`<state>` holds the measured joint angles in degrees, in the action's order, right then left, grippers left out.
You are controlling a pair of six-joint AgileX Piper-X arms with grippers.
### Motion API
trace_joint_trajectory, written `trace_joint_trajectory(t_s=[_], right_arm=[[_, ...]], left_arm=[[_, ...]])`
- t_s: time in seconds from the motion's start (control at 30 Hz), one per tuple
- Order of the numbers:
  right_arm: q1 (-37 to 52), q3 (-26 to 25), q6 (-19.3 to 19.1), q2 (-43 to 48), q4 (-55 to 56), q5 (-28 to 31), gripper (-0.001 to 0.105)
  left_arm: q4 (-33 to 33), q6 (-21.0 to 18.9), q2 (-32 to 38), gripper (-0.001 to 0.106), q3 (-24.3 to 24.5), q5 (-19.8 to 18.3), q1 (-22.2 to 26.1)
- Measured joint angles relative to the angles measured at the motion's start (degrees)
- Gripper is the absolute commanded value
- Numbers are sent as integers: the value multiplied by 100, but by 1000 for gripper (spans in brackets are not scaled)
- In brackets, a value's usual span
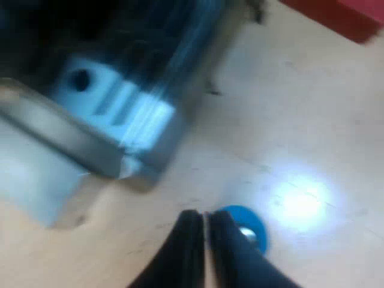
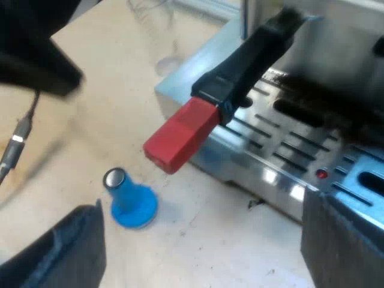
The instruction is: Put the handle in the coffee machine
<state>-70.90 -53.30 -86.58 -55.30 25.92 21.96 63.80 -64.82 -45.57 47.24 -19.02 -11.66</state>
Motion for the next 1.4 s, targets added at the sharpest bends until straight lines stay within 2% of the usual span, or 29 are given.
trace_joint_trajectory(t_s=[0.03,0.1,0.13,0.23,0.4,0.5,0.63,0.7,0.8,1.03,1.13,1.23,1.3,1.4], right_arm=[[79,0,0,0,0,-102,70],[361,0,0,0,0,-374,70],[433,0,-11,0,0,-440,70],[743,-116,-168,0,96,-665,70],[1009,-802,-633,0,845,-732,70],[1154,-1286,-847,14,1295,-600,70],[1567,-1788,-905,25,1933,-480,70],[2034,-2068,-905,26,2358,-468,70],[2846,-2305,-913,72,2875,-468,70],[4756,-2326,-985,554,3568,-941,70],[5593,-2291,-1190,842,3604,-1093,70],[6410,-2184,-1347,1144,3628,-1519,70],[6892,-2089,-1417,1383,3690,-1906,70],[7359,-1927,-1504,1655,3721,-2109,70]], left_arm=[[0,-3,63,23,42,67,32],[0,-63,273,36,241,340,166],[0,-69,316,39,306,389,187],[0,-302,465,54,669,503,249],[0,-1161,504,78,1311,544,248],[-131,-1254,504,86,1580,585,248],[-445,-1346,504,86,1825,633,248],[-617,-1586,504,86,1918,630,248],[-743,-1658,504,86,1953,630,248],[-748,-1669,555,86,1953,645,248],[-748,-1678,627,86,1953,645,248],[-759,-1700,708,86,1953,668,280],[-759,-1772,797,86,1953,667,450],[-759,-1795,917,86,1953,667,779]])
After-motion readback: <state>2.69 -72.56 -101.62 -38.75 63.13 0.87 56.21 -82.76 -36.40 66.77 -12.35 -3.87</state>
